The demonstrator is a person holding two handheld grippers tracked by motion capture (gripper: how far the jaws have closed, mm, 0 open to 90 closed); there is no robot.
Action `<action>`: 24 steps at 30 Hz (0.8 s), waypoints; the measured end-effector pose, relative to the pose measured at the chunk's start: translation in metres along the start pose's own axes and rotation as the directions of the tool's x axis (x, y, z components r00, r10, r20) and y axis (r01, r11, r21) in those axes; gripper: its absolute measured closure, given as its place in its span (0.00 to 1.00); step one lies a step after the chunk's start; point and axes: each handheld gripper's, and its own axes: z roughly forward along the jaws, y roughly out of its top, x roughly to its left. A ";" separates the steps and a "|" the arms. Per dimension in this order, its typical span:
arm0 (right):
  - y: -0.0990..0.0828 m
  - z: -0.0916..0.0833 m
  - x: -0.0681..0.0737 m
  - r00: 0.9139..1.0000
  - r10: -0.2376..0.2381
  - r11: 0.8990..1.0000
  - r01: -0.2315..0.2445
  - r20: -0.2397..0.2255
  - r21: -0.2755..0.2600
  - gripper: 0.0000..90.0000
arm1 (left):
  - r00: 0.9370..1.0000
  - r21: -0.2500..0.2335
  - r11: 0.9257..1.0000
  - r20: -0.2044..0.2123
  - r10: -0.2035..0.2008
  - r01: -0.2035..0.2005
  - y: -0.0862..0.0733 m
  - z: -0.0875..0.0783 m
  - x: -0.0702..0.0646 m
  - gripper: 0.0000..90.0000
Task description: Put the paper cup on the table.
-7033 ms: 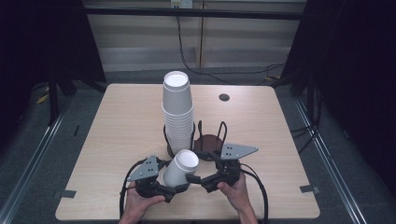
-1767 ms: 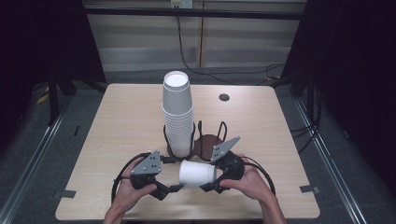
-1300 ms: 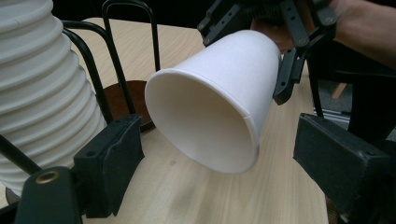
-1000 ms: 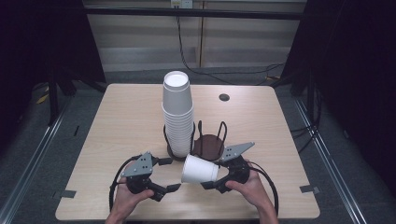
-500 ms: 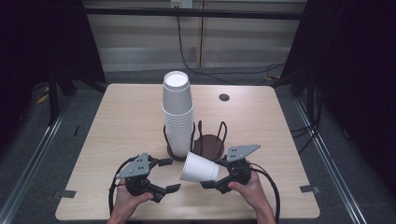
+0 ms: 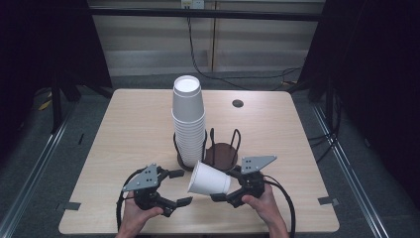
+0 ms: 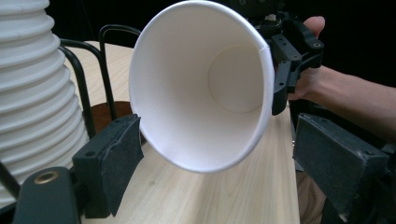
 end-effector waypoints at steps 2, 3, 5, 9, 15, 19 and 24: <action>0.000 0.001 0.001 1.000 -0.008 1.000 0.008 -0.010 -0.004 0.26 | 1.000 -0.003 1.000 0.004 0.001 -0.001 0.001 0.001 0.000 0.17; 0.001 0.002 0.002 1.000 -0.010 1.000 0.010 -0.011 -0.005 0.26 | 1.000 -0.002 1.000 0.001 0.003 -0.003 0.001 0.001 0.000 0.17; 0.002 0.003 0.004 1.000 -0.021 1.000 0.021 -0.017 -0.001 0.26 | 1.000 -0.013 1.000 0.004 -0.002 0.002 0.003 0.002 0.001 0.17; 0.004 0.006 0.006 0.999 -0.036 0.999 0.036 -0.017 0.008 0.26 | 1.000 -0.018 1.000 -0.002 -0.001 0.001 0.005 0.002 0.003 0.17; 0.009 0.010 0.007 0.998 -0.051 0.998 0.052 -0.028 0.026 0.26 | 1.000 -0.037 0.999 0.010 -0.005 0.005 0.006 0.003 0.007 0.14; 0.011 0.012 0.007 0.998 -0.059 0.997 0.060 -0.031 0.041 0.26 | 1.000 -0.031 0.999 0.009 -0.008 0.009 0.006 0.007 0.010 0.07; 0.011 0.014 0.007 0.998 -0.062 0.997 0.063 -0.033 0.046 0.26 | 1.000 -0.017 1.000 0.021 -0.017 0.017 0.006 0.013 0.013 0.00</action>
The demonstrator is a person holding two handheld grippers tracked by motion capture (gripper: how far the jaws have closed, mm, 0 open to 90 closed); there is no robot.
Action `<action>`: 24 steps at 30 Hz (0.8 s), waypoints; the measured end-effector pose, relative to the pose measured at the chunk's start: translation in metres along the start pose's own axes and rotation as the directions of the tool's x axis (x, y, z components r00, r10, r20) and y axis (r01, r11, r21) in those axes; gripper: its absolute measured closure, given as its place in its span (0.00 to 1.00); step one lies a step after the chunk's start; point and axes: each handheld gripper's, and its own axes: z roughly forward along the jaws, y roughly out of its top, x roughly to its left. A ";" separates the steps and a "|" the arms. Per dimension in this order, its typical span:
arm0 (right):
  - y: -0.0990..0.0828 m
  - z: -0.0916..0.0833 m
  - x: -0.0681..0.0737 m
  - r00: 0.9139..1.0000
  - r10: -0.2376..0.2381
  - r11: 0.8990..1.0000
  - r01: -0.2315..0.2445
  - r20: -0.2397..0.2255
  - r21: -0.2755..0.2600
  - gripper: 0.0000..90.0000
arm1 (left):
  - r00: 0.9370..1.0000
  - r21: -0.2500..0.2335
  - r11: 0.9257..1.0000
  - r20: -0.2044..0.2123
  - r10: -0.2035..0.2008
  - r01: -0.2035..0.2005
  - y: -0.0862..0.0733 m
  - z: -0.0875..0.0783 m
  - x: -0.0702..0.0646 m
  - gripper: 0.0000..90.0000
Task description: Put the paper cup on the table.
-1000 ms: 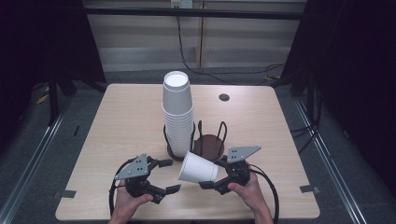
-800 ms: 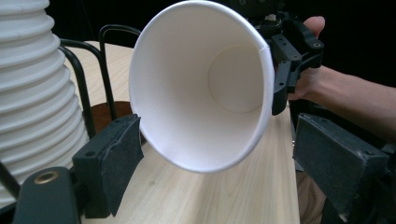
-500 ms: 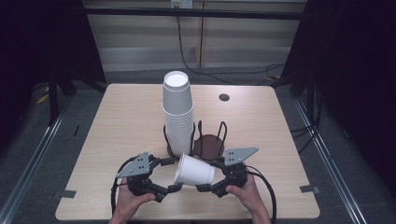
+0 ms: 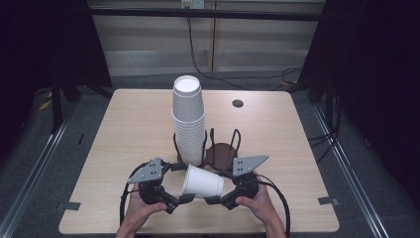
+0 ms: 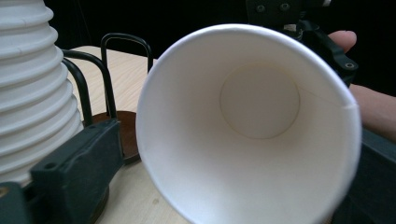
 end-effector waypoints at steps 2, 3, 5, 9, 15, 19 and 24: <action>0.000 0.000 0.000 1.000 -0.003 1.000 0.003 0.000 0.006 0.26 | 1.000 0.006 1.000 0.002 -0.001 0.001 0.001 0.002 0.000 0.00; 0.001 0.001 0.000 1.000 -0.004 1.000 0.004 0.001 0.006 0.26 | 1.000 0.003 1.000 0.013 -0.006 0.006 0.001 0.004 0.000 0.00; 0.001 0.002 0.001 1.000 -0.006 1.000 0.006 0.002 0.009 0.26 | 1.000 0.014 1.000 0.022 -0.005 0.005 0.001 0.006 0.000 0.00; 0.002 0.004 0.001 1.000 -0.013 1.000 0.013 0.003 0.024 0.26 | 0.999 0.020 1.000 0.041 -0.006 0.005 0.000 0.008 0.000 0.02; 0.002 0.006 0.002 1.000 -0.018 0.999 0.018 -0.001 0.042 0.26 | 0.999 0.027 1.000 0.052 -0.014 0.013 0.000 0.007 0.000 0.04; 0.002 0.007 0.003 1.000 -0.025 0.999 0.026 -0.005 0.046 0.26 | 0.997 0.020 1.000 0.073 -0.019 0.017 0.000 0.007 0.001 0.04; 0.001 0.007 0.004 1.000 -0.030 0.998 0.030 -0.005 0.050 0.26 | 0.996 0.026 0.999 0.082 -0.024 0.022 0.000 0.007 0.001 0.05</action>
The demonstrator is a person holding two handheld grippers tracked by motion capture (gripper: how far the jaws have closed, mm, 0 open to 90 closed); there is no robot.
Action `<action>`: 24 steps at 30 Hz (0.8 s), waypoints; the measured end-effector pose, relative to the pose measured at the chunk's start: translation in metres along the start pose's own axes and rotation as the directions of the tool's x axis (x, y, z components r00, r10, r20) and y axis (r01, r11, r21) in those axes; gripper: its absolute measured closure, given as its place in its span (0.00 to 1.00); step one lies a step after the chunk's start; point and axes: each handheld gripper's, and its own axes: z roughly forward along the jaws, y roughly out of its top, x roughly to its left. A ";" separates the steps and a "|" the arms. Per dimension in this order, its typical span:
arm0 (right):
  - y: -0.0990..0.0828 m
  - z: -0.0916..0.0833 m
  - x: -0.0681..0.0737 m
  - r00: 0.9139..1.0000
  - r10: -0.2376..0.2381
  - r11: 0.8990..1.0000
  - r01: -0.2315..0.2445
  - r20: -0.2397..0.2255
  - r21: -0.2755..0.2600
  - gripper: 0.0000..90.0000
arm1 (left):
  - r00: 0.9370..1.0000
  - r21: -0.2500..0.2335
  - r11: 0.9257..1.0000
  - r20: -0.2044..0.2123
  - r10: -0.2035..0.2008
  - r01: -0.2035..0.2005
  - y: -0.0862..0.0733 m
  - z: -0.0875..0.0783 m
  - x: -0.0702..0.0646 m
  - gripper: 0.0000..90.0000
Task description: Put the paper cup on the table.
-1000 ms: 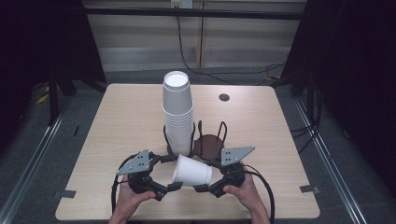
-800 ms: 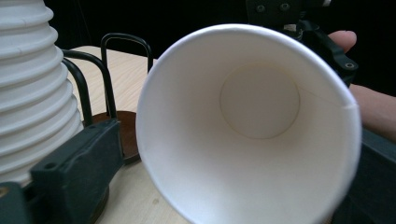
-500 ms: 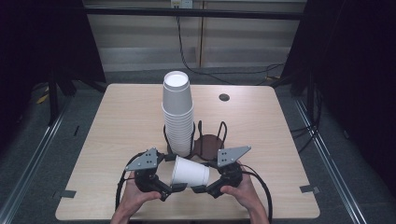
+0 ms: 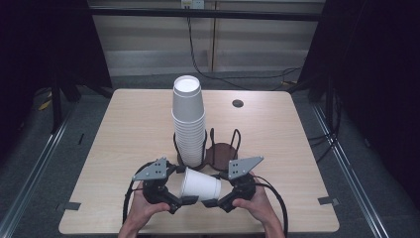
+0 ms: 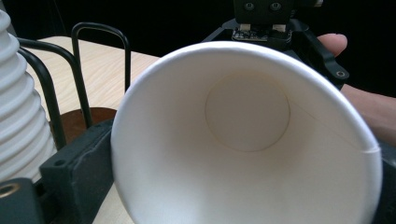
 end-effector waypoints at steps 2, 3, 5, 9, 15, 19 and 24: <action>-0.001 0.000 0.000 1.000 -0.003 1.000 0.003 -0.005 -0.001 0.26 | 1.000 0.003 1.000 0.007 -0.001 0.001 0.001 -0.002 0.001 0.06; -0.001 -0.001 0.000 1.000 0.000 1.000 0.000 -0.010 -0.004 0.26 | 1.000 -0.004 1.000 0.018 -0.007 0.007 0.001 -0.003 0.001 0.07; -0.002 -0.002 0.000 1.000 0.005 1.000 -0.006 -0.014 -0.010 0.25 | 1.000 -0.015 1.000 0.028 -0.012 0.013 0.001 -0.004 0.001 0.09; -0.003 -0.002 -0.001 1.000 0.010 1.000 -0.010 -0.010 -0.021 0.24 | 1.000 -0.008 1.000 0.024 -0.010 0.010 0.001 -0.004 0.000 0.11; -0.006 -0.002 0.001 1.000 0.010 0.999 -0.010 0.022 -0.034 0.17 | 1.000 0.011 1.000 0.000 -0.004 0.004 0.002 -0.005 -0.002 0.11; -0.011 -0.008 0.000 0.998 0.028 0.996 -0.023 0.063 -0.086 0.15 | 1.000 0.020 1.000 -0.015 -0.003 0.004 0.002 -0.007 -0.002 0.11; -0.015 -0.013 0.002 0.990 0.037 0.994 -0.022 0.138 -0.106 0.15 | 0.998 0.029 0.999 -0.062 -0.017 0.019 0.002 -0.011 0.000 0.11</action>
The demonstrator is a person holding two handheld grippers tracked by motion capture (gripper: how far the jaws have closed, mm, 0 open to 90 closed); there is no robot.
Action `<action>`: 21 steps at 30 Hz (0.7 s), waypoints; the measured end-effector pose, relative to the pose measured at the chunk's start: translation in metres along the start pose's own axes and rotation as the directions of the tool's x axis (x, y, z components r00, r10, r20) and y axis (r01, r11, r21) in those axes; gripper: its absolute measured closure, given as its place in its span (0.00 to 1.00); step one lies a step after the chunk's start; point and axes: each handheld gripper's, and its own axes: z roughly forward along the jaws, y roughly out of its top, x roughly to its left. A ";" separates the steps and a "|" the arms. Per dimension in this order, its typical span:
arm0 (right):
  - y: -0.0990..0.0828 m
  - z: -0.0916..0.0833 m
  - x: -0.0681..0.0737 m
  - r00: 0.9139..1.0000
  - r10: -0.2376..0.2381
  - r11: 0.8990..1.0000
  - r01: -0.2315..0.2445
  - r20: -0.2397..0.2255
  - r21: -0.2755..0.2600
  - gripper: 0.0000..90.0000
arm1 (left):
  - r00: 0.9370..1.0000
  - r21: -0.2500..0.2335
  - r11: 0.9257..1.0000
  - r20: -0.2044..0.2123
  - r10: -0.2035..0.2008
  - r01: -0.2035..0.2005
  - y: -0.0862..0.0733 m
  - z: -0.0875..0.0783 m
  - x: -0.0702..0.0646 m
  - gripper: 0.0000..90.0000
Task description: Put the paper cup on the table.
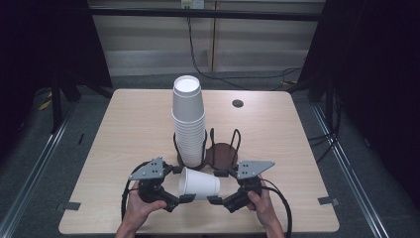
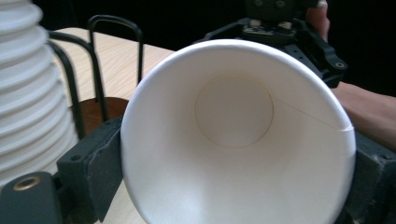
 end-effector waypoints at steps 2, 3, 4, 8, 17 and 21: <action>-0.001 -0.002 0.000 1.000 0.007 1.000 -0.007 0.006 -0.012 0.15 | 1.000 0.003 1.000 -0.018 -0.007 0.007 0.000 -0.003 0.000 0.11; -0.002 -0.003 0.001 1.000 0.008 1.000 -0.007 0.016 -0.024 0.15 | 1.000 0.004 1.000 -0.022 -0.009 0.009 0.000 -0.004 0.000 0.11; -0.002 -0.004 0.001 1.000 0.007 1.000 -0.007 0.017 -0.030 0.15 | 1.000 0.006 1.000 -0.023 -0.009 0.009 0.000 -0.005 0.001 0.11; -0.010 -0.006 -0.001 0.996 0.003 0.998 0.003 0.086 -0.066 0.15 | 0.999 0.016 1.000 -0.047 -0.009 0.010 0.000 -0.008 0.002 0.11; -0.031 -0.012 -0.004 0.950 0.046 0.981 0.015 0.309 -0.192 0.15 | 0.996 0.052 0.999 -0.090 -0.010 0.015 0.000 -0.019 0.007 0.11; -0.041 -0.013 -0.005 0.924 0.066 0.973 0.024 0.376 -0.231 0.14 | 0.994 0.071 0.997 -0.110 -0.006 0.014 0.002 -0.025 0.009 0.11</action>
